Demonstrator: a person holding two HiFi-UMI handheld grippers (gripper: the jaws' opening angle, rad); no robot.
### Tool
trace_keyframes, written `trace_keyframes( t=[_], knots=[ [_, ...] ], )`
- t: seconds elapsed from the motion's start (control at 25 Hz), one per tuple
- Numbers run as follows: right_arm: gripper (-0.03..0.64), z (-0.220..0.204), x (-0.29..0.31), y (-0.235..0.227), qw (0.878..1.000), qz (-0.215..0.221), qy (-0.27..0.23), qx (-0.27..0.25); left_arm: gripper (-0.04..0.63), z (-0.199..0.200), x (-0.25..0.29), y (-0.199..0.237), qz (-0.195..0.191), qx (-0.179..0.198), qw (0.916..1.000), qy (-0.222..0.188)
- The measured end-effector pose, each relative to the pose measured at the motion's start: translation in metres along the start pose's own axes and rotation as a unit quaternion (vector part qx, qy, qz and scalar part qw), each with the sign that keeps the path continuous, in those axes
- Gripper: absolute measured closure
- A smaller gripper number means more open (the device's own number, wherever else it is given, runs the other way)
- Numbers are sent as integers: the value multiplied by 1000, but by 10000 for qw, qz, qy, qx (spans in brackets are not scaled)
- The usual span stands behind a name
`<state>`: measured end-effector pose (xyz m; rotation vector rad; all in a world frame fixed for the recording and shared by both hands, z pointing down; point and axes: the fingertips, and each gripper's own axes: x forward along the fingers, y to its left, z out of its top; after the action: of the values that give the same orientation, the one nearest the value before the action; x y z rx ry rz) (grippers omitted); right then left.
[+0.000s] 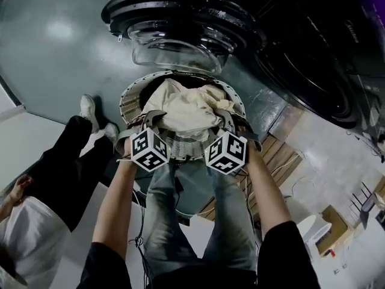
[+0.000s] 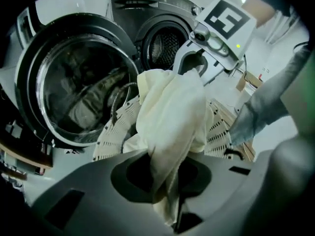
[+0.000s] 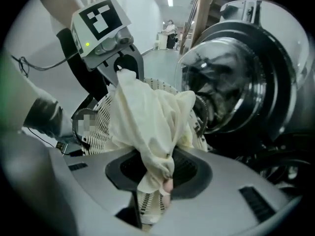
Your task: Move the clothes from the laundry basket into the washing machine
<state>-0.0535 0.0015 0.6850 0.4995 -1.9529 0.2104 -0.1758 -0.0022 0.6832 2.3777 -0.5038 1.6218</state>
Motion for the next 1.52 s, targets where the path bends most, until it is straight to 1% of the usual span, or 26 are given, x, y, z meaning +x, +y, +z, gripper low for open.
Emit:
trace_keyframes(
  t=[0.2,0.28,0.44,0.6,0.76,0.92,1.12,1.28,1.4,1.52],
  knots=[
    [495,15,-58,-21,9982,-164,-429,379,512,35,-46,0,309,-474,9980,-293],
    [494,23,-81,-24,9967,-213,-578,529,512,45,-67,-3,404,-593,9967,-379],
    [495,34,-121,-33,9945,-310,-800,605,512,68,-107,-4,588,-688,9945,-524],
    [495,46,-161,-46,9904,-500,-1074,711,512,94,-144,1,867,-772,9906,-718],
    [494,54,-205,-59,9806,-688,-1428,1157,512,124,-182,0,1111,-881,9855,-931],
    [494,61,-251,-72,9731,-867,-1694,1296,512,153,-217,-5,1290,-1014,9800,-1123],
    [494,73,-303,-91,9638,-1134,-2001,1346,512,186,-258,-5,1511,-1040,9732,-1387],
    [494,81,-341,-101,9531,-1414,-2219,1497,512,210,-288,-6,1590,-985,9688,-1625],
    [494,75,-363,-103,9441,-1639,-2289,1716,512,228,-301,-9,1571,-771,9687,-1763],
    [494,64,-382,-101,9346,-1899,-2261,1985,512,247,-309,-14,1494,-455,9692,-1903]
  ],
)
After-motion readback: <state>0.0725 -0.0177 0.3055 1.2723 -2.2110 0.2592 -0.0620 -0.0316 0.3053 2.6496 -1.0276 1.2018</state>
